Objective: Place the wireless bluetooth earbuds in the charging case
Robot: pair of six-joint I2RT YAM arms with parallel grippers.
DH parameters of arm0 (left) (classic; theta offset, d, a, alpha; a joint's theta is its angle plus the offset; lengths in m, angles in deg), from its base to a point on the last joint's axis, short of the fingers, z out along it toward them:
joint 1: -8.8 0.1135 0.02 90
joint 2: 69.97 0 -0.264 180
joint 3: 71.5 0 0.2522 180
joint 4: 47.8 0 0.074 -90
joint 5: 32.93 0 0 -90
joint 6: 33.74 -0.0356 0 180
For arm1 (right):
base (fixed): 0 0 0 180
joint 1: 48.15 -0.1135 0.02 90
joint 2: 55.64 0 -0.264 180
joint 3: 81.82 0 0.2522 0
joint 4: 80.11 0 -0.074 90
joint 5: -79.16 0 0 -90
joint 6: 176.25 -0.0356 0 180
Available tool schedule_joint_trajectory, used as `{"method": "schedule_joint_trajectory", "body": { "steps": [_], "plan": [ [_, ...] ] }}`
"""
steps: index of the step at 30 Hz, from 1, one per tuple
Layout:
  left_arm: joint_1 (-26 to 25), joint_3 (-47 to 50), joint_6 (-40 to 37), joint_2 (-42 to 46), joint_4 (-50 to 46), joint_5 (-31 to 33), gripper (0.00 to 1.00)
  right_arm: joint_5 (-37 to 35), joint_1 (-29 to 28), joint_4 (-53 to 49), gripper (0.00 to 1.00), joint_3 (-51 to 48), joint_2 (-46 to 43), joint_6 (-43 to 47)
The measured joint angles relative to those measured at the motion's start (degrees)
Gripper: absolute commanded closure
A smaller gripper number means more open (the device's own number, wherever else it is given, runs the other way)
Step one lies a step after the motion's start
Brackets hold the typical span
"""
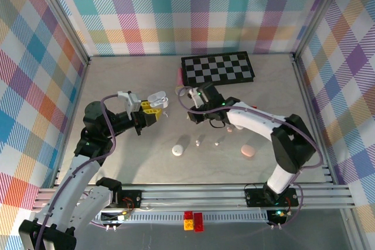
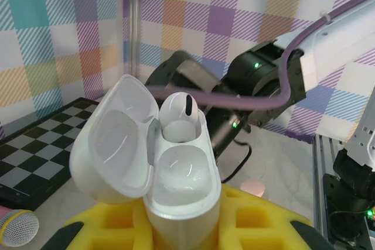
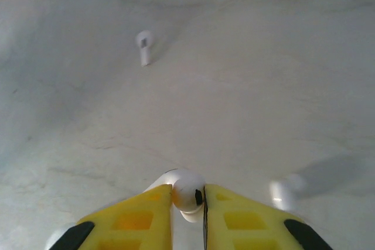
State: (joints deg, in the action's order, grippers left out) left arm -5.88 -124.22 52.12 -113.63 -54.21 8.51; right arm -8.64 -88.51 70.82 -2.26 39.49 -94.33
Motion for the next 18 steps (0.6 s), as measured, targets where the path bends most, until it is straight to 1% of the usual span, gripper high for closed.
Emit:
{"method": "schedule_joint_trajectory", "body": {
  "steps": [3, 7, 11, 18],
  "plan": [
    [0.0, -0.22, 0.02, -0.59, 0.04, 0.02, 0.99, -1.64, 1.95, 0.35, 0.8, -2.38, -4.68, 0.76],
    [-0.02, -0.31, 0.04, -2.49, 0.11, 0.02, 0.99, -2.03, 2.71, 0.57, 0.8, -3.04, -8.26, 1.95],
    [-0.04, -0.31, 0.04, -3.52, 0.09, 0.02, 0.99, -1.99, 2.71, 0.72, 0.8, -4.09, -8.59, 2.86],
    [-0.09, -0.31, 0.04, -3.52, 0.09, 0.02, 0.99, -1.55, 2.71, -0.7, 0.8, -10.93, -8.59, 2.58]
  ]
}}
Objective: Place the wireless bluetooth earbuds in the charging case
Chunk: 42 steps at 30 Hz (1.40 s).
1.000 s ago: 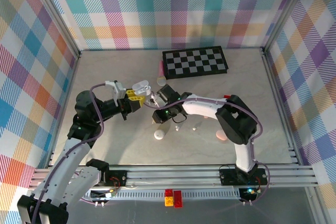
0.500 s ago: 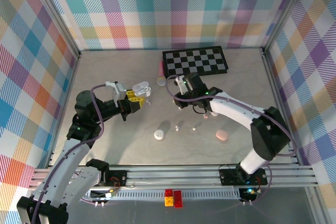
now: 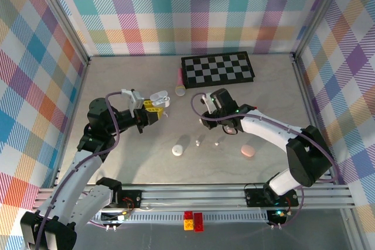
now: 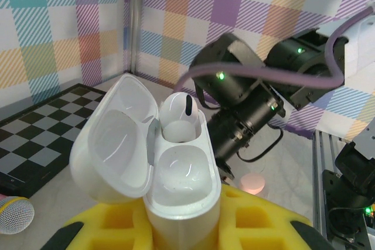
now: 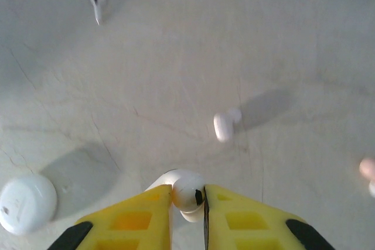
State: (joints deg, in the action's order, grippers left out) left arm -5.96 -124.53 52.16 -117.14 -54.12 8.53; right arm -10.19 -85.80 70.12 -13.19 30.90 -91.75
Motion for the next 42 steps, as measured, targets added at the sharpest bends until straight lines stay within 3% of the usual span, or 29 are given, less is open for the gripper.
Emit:
{"method": "schedule_joint_trajectory", "body": {
  "steps": [10, 19, 23, 32, 42],
  "plan": [
    [0.0, 0.0, -0.02, -0.15, 0.0, 0.0, 0.99, 1.03, 0.0, -1.22, 0.79, -6.62, 4.83, -2.51],
    [0.0, 0.0, -0.42, -0.33, -0.83, 0.0, 0.99, 1.53, -0.02, -1.44, 0.55, -6.67, 6.62, -4.55],
    [0.0, 0.0, -0.74, -0.33, -1.57, 0.0, 0.99, 2.64, 0.0, -2.19, 0.49, -6.6, 5.01, -7.21],
    [0.0, 0.0, -1.33, -0.33, -1.57, -0.02, 0.99, 8.98, 3.65, -4.76, 0.49, -4.92, 4.13, -16.57],
    [0.0, 0.0, -1.36, -0.33, -1.57, -0.02, 0.99, 13.0, 6.12, -8.72, 0.62, 0.13, 10.23, -24.55]
  ]
}}
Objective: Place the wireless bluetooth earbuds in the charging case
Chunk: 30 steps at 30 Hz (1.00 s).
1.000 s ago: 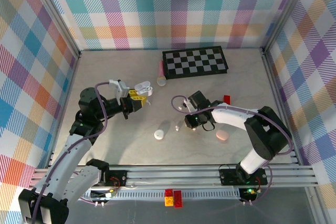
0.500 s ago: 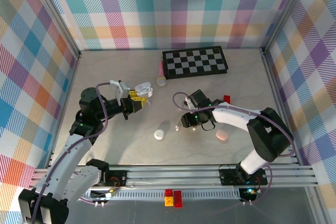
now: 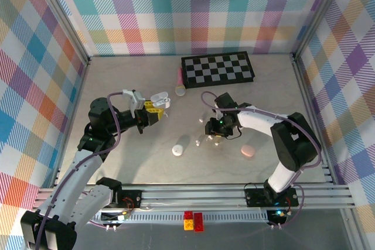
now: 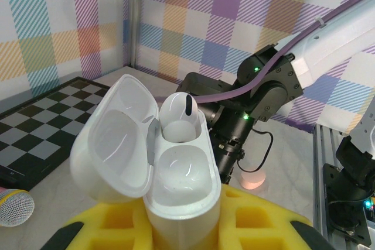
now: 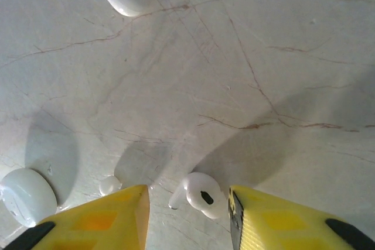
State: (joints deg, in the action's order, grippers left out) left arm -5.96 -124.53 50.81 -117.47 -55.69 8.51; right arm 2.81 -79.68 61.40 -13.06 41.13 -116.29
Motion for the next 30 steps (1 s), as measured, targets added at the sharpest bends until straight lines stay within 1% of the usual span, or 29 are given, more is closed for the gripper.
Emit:
{"method": "schedule_joint_trajectory", "body": {
  "steps": [9, 22, 30],
  "plan": [
    [0.0, 0.02, -0.2, 0.0, -0.09, 0.0, 0.99, 0.39, 0.04, -2.58, 0.67, 3.65, 3.91, -0.66],
    [0.0, 0.02, -0.61, 0.04, -1.38, 0.0, 0.99, 1.55, 0.09, -5.53, 0.66, 4.61, 5.44, 1.92],
    [0.0, 0.02, -0.63, 0.04, -1.38, 0.0, 0.99, 1.22, 0.13, -6.64, 0.76, 5.22, 6.08, 2.62]
  ]
}}
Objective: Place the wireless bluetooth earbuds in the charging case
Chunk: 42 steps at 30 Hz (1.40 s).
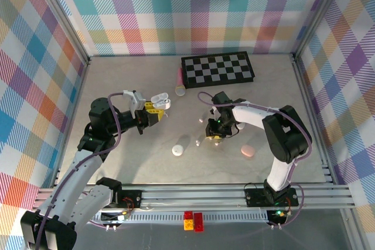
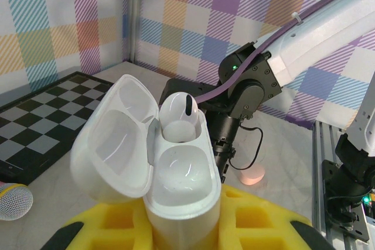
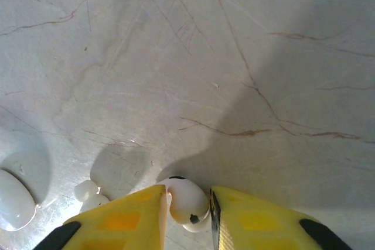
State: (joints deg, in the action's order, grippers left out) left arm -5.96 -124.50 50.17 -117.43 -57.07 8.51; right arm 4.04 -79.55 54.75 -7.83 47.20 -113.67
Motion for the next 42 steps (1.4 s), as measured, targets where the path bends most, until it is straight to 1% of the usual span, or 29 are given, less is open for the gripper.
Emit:
{"method": "schedule_joint_trajectory", "body": {
  "steps": [6, 11, 16, 22, 28, 32, 39, 42],
  "plan": [
    [0.0, 0.0, -0.02, 0.0, -0.04, 0.0, 0.99, 0.02, 0.17, -0.92, 0.82, 1.05, 0.83, -0.22],
    [0.0, 0.0, -0.44, 0.0, -0.13, 0.0, 0.99, -0.02, 0.22, -1.09, 0.84, 1.18, 0.74, -0.13],
    [0.0, 0.0, -0.63, 0.0, -0.11, 0.0, 0.99, -2.58, 0.04, 1.29, 0.84, -1.05, -2.01, 1.31],
    [-1.07, 0.0, -0.63, -0.61, 0.13, 0.79, 0.99, -7.21, -0.07, 5.2, 0.86, -4.85, -13.35, 5.64],
    [-5.79, 0.11, -0.83, -4.28, 0.76, 3.74, 0.99, -13.44, -0.61, 7.74, 0.85, -5.18, -25.22, 11.13],
    [-8.44, 0.13, -0.83, -7.26, 3.15, 5.16, 0.99, -18.82, -2.32, 7.67, 0.85, -5.14, -32.15, 15.58],
    [-11.52, -0.28, -0.76, -13.07, 6.19, 7.13, 0.99, -23.91, -6.05, 6.14, 0.84, -3.34, -39.19, 22.38],
    [-13.42, -1.7, -0.83, -15.37, 6.27, 8.11, 0.99, -26.25, -9.2, 5.84, 0.84, -1.03, -40.72, 25.14]
  ]
}}
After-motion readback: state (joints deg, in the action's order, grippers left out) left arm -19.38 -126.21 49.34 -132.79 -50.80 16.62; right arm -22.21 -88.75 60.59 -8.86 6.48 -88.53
